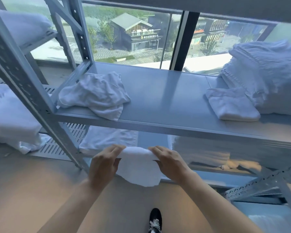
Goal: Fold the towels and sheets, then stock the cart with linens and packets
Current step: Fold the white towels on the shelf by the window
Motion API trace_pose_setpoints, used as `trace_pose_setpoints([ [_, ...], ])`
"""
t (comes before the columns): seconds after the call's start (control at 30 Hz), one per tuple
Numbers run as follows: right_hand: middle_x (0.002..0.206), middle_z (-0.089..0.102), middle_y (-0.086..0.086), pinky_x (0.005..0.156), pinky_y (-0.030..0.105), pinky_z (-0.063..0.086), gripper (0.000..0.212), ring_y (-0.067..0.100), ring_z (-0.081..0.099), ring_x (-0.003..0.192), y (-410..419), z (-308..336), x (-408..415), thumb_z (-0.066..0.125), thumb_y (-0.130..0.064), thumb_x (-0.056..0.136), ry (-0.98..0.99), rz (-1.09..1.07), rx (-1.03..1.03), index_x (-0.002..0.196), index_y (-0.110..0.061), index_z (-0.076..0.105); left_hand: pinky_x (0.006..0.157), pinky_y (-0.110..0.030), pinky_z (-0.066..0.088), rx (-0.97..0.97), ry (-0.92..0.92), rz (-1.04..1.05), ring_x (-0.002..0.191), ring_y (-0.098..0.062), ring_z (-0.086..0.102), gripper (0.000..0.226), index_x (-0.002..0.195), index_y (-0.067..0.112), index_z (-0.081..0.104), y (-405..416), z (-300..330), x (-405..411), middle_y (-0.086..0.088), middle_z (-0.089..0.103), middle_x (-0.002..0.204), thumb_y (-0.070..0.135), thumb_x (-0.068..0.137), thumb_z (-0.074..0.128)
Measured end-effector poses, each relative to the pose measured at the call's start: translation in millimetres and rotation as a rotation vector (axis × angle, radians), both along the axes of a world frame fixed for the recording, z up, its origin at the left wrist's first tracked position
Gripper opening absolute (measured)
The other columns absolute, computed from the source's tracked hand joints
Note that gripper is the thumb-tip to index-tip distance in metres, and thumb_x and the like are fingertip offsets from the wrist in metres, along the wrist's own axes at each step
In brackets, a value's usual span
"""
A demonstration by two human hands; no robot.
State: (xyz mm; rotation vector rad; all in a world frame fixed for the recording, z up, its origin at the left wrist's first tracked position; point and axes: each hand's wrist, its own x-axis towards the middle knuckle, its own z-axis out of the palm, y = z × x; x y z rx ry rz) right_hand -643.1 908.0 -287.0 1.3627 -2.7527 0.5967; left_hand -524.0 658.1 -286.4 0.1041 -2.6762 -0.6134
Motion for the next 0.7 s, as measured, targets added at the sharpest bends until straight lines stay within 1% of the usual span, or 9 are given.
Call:
trace_pose_setpoints([
  [0.1,0.113,0.067,-0.001,0.075,0.040,0.052,0.036,0.029,0.064,0.099,12.7,10.5,-1.1,0.062,-0.014,0.095,0.015,-0.041,0.015,0.131,-0.019,0.060,0.060,-0.031,0.054,0.037,0.000,-0.047,0.083,-0.022,0.069,0.045,0.114,0.026,0.070,7.2,5.1,-8.3,0.013,0.068,0.108,0.006,0.076,0.084],
  [0.2,0.116,0.066,-0.003,0.076,0.037,0.048,0.035,0.027,0.063,0.102,32.6,16.9,-12.4,0.063,-0.014,0.096,0.029,-0.111,0.014,0.131,-0.020,0.060,0.059,-0.034,0.056,0.045,0.023,-0.096,0.083,-0.024,0.069,0.037,0.113,0.022,0.070,16.9,5.5,-27.8,0.009,0.066,0.106,0.011,0.080,0.085],
  [0.27,0.119,0.066,-0.003,0.078,0.038,0.049,0.035,0.028,0.062,0.105,47.0,20.6,-22.9,0.063,-0.015,0.096,0.028,-0.155,0.017,0.131,-0.020,0.059,0.061,-0.039,0.058,0.059,0.033,-0.124,0.090,-0.025,0.069,0.040,0.116,0.019,0.069,24.7,4.6,-45.4,0.007,0.067,0.108,0.006,0.080,0.084],
  [0.33,0.118,0.066,-0.002,0.078,0.039,0.050,0.034,0.028,0.062,0.106,61.2,23.0,-36.0,0.064,-0.015,0.096,0.034,-0.197,0.007,0.129,-0.020,0.060,0.064,-0.039,0.059,0.063,0.041,-0.161,0.096,-0.027,0.068,0.047,0.119,0.016,0.068,34.6,3.6,-66.8,0.003,0.067,0.112,-0.004,0.078,0.081],
  [0.43,0.114,0.066,-0.002,0.077,0.040,0.052,0.034,0.028,0.063,0.105,79.3,25.0,-63.1,0.065,-0.016,0.095,0.032,-0.261,-0.002,0.128,-0.022,0.061,0.068,-0.040,0.059,0.077,0.071,-0.209,0.097,-0.032,0.068,0.051,0.120,0.011,0.069,51.0,3.4,-105.5,-0.003,0.068,0.113,-0.015,0.076,0.074],
  [0.6,0.114,0.068,-0.002,0.077,0.036,0.049,0.034,0.027,0.063,0.104,98.2,25.7,-130.1,0.068,-0.016,0.094,0.050,-0.329,-0.058,0.127,-0.023,0.062,0.073,-0.042,0.058,0.137,0.073,-0.216,0.094,-0.033,0.066,0.048,0.122,0.011,0.066,67.4,6.0,-180.6,-0.003,0.064,0.113,-0.014,0.081,0.070],
  [0.7,0.111,0.067,0.000,0.076,0.039,0.050,0.035,0.030,0.062,0.102,99.6,28.7,-178.7,0.068,-0.012,0.093,0.056,-0.324,-0.067,0.126,-0.021,0.063,0.076,-0.040,0.057,0.150,0.081,-0.192,0.096,-0.031,0.065,0.047,0.123,0.013,0.066,70.2,8.8,-224.4,-0.002,0.064,0.112,-0.013,0.084,0.067],
])
